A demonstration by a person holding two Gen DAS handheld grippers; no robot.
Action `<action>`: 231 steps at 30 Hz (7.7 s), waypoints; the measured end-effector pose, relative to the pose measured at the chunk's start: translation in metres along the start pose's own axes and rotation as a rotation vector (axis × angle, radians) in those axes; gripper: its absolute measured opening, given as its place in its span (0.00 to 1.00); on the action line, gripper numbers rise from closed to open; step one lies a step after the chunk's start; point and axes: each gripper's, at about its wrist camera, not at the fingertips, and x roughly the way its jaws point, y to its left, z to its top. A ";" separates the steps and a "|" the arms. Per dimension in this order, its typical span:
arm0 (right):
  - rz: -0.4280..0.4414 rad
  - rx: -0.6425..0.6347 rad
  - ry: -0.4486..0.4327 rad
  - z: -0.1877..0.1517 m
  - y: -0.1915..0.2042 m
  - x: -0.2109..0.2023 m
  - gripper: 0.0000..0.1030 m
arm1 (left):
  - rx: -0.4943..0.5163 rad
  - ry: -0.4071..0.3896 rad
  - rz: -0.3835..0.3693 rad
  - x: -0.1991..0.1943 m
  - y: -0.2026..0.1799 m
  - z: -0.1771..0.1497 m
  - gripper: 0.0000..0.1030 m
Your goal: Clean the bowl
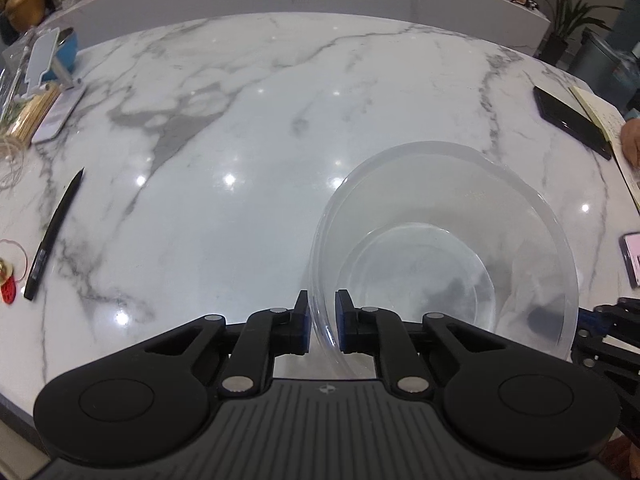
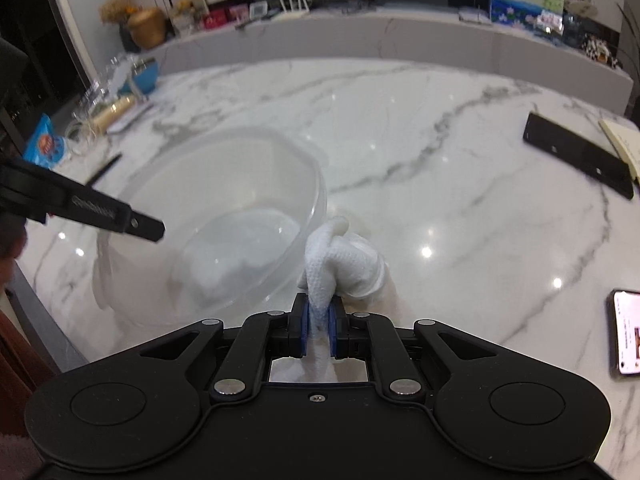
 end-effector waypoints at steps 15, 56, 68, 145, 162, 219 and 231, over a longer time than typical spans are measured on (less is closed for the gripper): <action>-0.026 0.005 0.007 -0.005 -0.004 -0.001 0.09 | -0.010 0.045 -0.009 -0.004 0.004 -0.013 0.15; -0.016 0.096 0.045 -0.005 -0.020 0.003 0.09 | -0.258 0.199 -0.159 -0.006 0.029 -0.017 0.39; -0.023 0.078 0.040 -0.005 -0.018 0.001 0.09 | -0.382 0.260 -0.311 -0.013 0.032 -0.026 0.39; 0.094 0.113 0.030 0.001 -0.014 0.013 0.09 | -0.516 0.080 -0.292 -0.014 0.053 -0.006 0.20; 0.076 0.106 0.031 -0.007 -0.014 0.002 0.09 | -0.543 0.134 -0.334 -0.005 0.039 -0.018 0.30; 0.031 0.260 -0.085 -0.009 -0.044 -0.030 0.11 | -0.499 0.135 -0.331 -0.001 0.049 -0.012 0.17; 0.158 0.402 -0.097 -0.007 -0.066 -0.023 0.11 | -0.450 0.125 -0.318 -0.002 0.038 -0.014 0.18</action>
